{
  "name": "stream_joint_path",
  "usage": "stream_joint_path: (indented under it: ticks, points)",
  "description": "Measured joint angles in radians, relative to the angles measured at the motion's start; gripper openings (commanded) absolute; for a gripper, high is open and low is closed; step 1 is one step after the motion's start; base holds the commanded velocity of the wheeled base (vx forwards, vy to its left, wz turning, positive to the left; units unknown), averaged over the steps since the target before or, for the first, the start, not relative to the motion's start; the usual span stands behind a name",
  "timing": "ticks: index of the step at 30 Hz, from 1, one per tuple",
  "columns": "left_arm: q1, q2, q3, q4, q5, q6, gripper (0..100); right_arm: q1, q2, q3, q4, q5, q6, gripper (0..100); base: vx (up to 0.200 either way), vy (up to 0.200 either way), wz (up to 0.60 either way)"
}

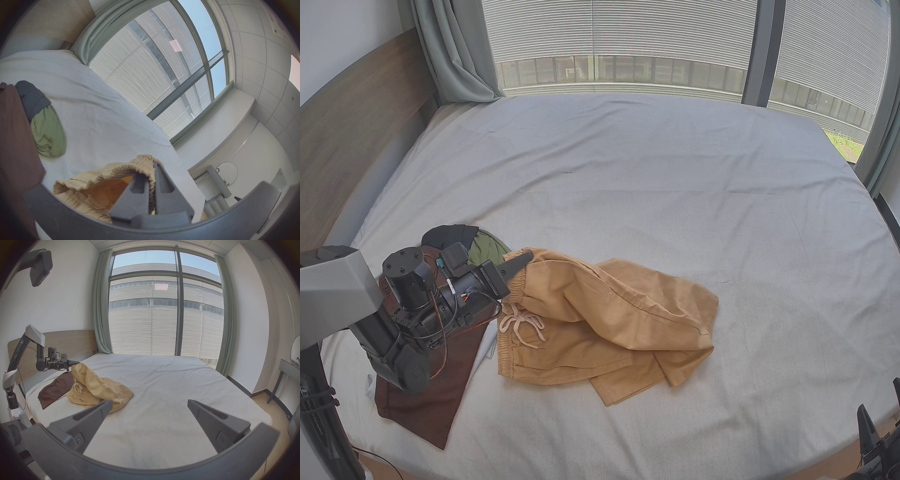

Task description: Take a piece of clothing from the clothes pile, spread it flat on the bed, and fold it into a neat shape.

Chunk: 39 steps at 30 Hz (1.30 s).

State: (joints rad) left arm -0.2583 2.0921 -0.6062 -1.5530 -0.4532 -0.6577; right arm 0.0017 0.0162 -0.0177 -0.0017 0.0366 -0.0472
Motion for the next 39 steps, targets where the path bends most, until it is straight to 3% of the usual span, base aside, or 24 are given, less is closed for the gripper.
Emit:
stream_joint_path:
  ticks: [9, 39]
  points:
    - [0.043, 0.032, -0.004, 0.0, 0.004, 0.014, 0, 0.001, 0.0, 0.0, -0.001, 0.001, 0.0, 100, 0.0, 0.0, 0.0]
    - [0.06, 0.039, -0.005, 0.001, 0.005, 0.011, 0, -0.001, 0.0, 0.0, -0.005, -0.011, 0.008, 100, 0.0, 0.0, 0.0]
